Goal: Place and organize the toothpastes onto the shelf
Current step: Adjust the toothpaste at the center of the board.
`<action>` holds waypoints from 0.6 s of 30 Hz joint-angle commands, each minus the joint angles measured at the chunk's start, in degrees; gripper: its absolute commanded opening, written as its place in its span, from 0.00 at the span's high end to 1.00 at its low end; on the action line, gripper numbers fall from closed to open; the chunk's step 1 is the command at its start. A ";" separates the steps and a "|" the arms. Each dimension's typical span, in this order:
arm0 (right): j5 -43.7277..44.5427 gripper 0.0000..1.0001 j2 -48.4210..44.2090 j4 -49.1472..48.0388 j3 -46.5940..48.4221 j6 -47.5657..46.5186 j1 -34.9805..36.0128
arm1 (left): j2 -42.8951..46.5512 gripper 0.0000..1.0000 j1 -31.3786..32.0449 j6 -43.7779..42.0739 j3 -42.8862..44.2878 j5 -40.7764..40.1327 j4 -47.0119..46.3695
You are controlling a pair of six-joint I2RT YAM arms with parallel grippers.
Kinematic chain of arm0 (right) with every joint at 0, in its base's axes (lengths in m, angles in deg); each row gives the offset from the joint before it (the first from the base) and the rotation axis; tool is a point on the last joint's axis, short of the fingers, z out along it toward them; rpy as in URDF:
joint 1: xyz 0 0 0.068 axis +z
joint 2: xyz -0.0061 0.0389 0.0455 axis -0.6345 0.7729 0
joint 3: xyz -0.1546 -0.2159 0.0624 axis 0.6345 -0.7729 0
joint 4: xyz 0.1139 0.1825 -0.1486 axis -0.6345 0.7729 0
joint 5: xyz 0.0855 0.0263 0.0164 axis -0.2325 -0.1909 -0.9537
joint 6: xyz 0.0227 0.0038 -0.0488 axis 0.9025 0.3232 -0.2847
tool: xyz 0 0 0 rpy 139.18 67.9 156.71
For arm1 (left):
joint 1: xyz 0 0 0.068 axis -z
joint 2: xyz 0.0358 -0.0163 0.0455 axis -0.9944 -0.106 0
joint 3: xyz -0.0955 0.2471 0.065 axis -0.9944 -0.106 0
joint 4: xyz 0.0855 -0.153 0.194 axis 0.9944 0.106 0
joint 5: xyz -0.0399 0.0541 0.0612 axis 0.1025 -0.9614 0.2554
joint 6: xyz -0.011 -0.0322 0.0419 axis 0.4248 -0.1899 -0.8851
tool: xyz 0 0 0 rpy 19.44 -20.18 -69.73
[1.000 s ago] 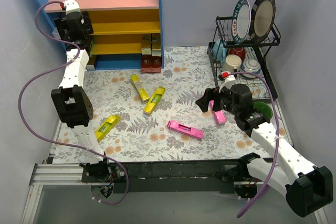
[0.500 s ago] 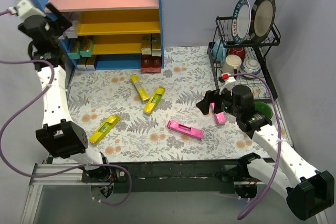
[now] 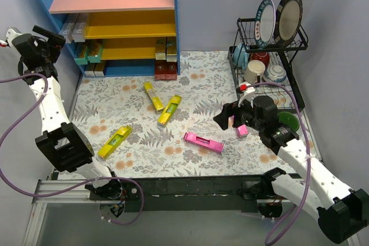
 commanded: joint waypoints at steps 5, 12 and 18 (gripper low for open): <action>1.31 0.04 -0.78 -1.22 -1.00 -1.53 0.51 | -0.34 0.10 0.78 2.53 0.51 10.15 -0.62; -0.43 0.04 3.69 4.48 2.42 -1.53 0.42 | 4.31 0.07 5.70 0.86 -4.49 13.32 -0.89; -10.63 0.10 11.51 13.37 5.50 -3.11 0.60 | 14.41 0.04 11.76 -1.42 -17.67 13.49 -1.68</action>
